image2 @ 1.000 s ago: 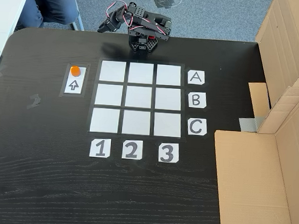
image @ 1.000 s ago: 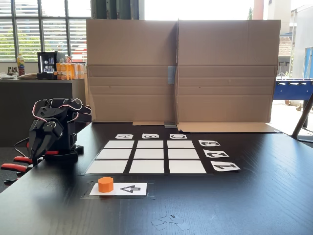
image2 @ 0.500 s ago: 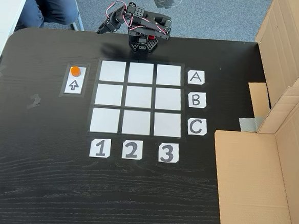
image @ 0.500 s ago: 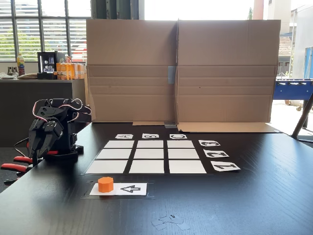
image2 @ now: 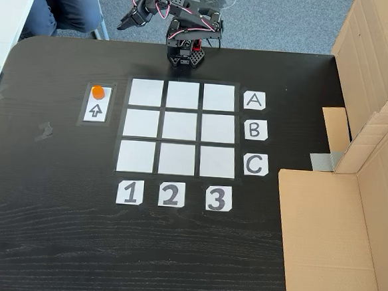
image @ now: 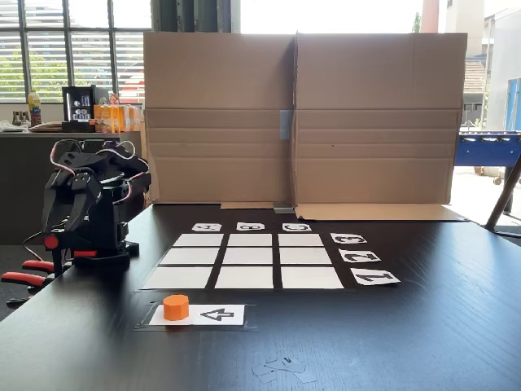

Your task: Pick up the round, orange token and place it in the grid on square A1.

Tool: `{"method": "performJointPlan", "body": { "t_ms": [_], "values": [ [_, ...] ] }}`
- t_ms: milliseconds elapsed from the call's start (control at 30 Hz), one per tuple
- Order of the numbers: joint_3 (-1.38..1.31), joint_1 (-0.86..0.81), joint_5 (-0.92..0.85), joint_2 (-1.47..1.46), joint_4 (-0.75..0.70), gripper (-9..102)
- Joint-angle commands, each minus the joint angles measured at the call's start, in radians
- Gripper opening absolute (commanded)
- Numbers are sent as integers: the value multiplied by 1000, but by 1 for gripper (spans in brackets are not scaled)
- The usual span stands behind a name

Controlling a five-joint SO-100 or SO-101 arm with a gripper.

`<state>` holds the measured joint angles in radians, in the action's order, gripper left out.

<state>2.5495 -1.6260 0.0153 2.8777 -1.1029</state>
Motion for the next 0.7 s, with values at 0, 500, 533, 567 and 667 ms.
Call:
{"method": "performJointPlan", "body": {
  "t_ms": [0,500,533,567,667],
  "values": [
    [-118,5,11,-71,-21,15],
    [-626,66,31,-408,-348,18],
    [-650,78,40,-430,-359,18],
    [-675,87,49,-451,-368,18],
    [-741,118,75,-523,-394,18]
  ]
}}
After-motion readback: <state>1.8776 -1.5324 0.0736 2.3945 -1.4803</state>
